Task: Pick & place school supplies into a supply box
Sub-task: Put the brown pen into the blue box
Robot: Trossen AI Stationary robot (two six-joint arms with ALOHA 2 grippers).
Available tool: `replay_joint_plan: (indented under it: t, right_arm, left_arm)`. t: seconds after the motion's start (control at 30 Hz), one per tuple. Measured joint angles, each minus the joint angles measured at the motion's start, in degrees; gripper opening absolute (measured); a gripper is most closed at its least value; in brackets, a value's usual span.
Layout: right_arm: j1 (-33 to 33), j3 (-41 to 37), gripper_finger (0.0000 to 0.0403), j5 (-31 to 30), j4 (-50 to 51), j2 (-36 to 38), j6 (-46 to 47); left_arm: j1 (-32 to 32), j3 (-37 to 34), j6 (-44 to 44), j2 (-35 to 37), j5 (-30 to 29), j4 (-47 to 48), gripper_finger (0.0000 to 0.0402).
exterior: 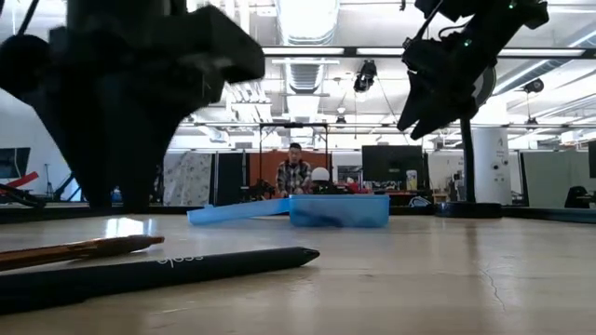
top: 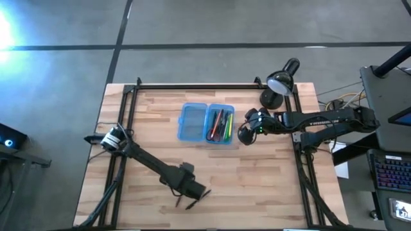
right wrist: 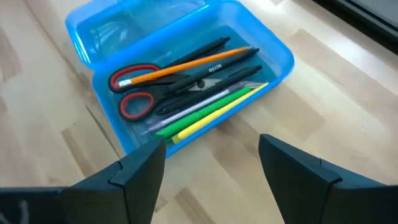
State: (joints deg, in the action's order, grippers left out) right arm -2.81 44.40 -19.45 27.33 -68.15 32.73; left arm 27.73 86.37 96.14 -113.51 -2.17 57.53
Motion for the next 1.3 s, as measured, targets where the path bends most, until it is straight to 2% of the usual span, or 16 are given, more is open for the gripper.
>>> replay_joint_plan:
  t: [0.23, 0.5, 0.6, 0.73, 0.87, 1.13, 1.3]
  right_arm:
    - [0.0, -0.3, 0.0246, 0.0, 2.3, -0.1, 0.0]
    - [0.0, -0.8, 0.0246, 0.3, 3.2, -0.1, 0.0]
    - [0.0, -0.8, 0.0246, 0.4, 4.1, -0.1, 0.0]
    - [0.1, -0.9, 0.0246, -1.5, 6.0, 1.1, -0.1]
    - [0.1, -1.1, 0.0243, -6.5, 7.2, 6.5, -0.1]
    - [0.0, -2.9, 0.0227, -8.0, 8.8, 20.4, -1.3]
    - [0.0, -4.6, 0.0226, -8.1, 10.1, 26.8, -1.4]
  left_arm:
    - [0.1, -3.6, 0.9, -1.1, 1.0, -5.0, 0.0131]
    - [-0.2, -6.6, -2.0, -1.9, 1.6, -8.4, 0.0129]
    - [-0.4, -6.7, -3.3, -1.9, 1.9, -8.3, 0.0115]
    - [-0.8, -6.8, -3.4, -1.9, 2.3, -8.0, 0.007]
    - [-2.5, -6.8, -2.6, -2.0, 2.7, -8.2, 0.0021]
    - [-10.7, -6.0, -5.4, -0.7, 1.4, -14.5, 0.0021]
    - [-17.1, -1.0, -11.7, 0.2, 0.9, -16.5, 0.0006]
